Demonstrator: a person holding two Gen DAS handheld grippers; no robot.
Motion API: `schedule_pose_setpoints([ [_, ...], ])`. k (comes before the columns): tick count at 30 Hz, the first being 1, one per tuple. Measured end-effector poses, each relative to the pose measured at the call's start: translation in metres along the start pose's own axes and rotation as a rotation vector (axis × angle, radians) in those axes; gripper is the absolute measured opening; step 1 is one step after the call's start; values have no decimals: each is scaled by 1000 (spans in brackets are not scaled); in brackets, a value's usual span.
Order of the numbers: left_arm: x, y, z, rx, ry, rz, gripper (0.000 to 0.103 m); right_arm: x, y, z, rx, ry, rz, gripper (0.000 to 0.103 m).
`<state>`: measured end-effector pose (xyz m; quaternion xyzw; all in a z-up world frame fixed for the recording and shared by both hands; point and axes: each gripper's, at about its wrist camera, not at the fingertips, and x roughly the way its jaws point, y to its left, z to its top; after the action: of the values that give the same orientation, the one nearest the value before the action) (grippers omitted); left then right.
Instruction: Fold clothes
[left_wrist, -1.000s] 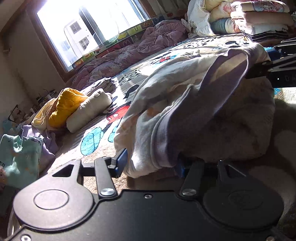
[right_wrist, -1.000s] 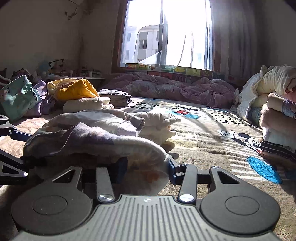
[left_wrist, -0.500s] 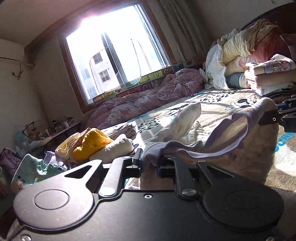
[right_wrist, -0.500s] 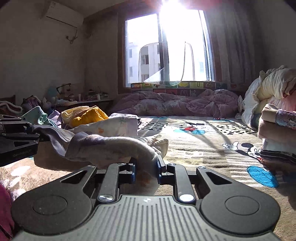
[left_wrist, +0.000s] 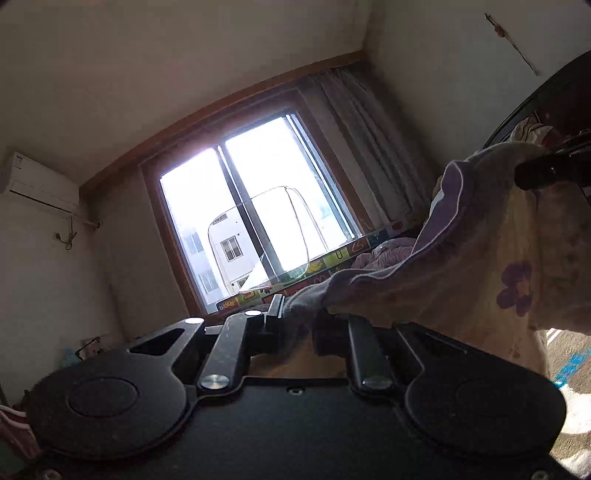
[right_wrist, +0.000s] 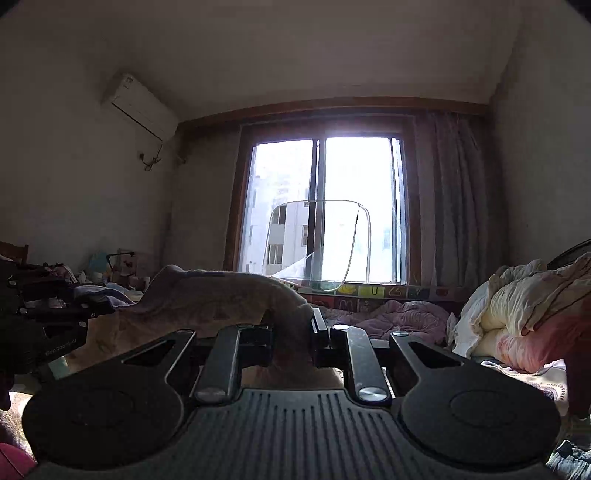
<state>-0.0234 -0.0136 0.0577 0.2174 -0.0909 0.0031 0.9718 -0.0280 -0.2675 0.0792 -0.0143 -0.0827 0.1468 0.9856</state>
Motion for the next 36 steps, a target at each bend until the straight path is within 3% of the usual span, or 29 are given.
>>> schedule_pose_setpoints([
  [5, -18, 10, 20, -14, -72, -15, 14, -35, -3, 40, -81, -74, -5, 20],
  [8, -12, 6, 18, 2, -70, -42, 15, -29, -16, 36, -83, -24, -5, 20],
  [12, 13, -8, -4, 40, 2, -107, 15, -20, -28, 24, -78, 49, -4, 20],
  [21, 116, -49, -74, 151, 201, -223, 15, 92, -55, -68, -45, 341, -12, 20],
  [26, 187, -57, -102, 132, 300, -284, 15, 160, -50, -98, -28, 444, -19, 20],
  [33, 252, -65, -137, 61, 435, -348, 15, 224, -54, -140, -1, 566, -16, 20],
  [35, 270, -71, -151, 48, 489, -359, 20, 243, -56, -155, 22, 606, -34, 20],
  [36, 278, -74, -157, 45, 519, -357, 30, 252, -58, -161, 36, 625, -46, 20],
])
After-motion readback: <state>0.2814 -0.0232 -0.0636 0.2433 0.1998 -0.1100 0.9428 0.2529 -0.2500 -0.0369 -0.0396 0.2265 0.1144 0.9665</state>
